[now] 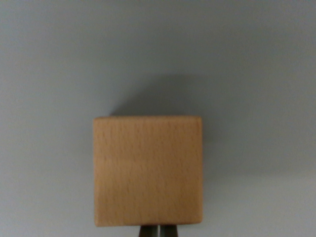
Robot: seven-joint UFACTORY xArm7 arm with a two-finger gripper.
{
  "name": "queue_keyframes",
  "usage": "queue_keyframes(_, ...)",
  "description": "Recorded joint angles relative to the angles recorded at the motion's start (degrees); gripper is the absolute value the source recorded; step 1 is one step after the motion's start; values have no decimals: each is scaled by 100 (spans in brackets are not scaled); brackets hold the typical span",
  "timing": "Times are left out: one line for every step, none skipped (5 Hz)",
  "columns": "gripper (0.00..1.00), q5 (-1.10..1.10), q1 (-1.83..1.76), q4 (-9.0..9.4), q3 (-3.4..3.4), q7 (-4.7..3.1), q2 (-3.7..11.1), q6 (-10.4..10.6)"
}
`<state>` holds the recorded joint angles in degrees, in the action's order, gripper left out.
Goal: Push wooden cube
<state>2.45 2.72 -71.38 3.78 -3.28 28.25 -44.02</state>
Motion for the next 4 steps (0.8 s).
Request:
queue_keyframes(100,-13,0,-269,-9,0,166,-104)
queue_keyframes(100,-13,0,-269,-9,0,166,-104)
queue_keyframes(100,-27,-1,-532,-18,1,328,-205)
queue_keyframes(100,-27,-1,-532,-18,1,328,-205)
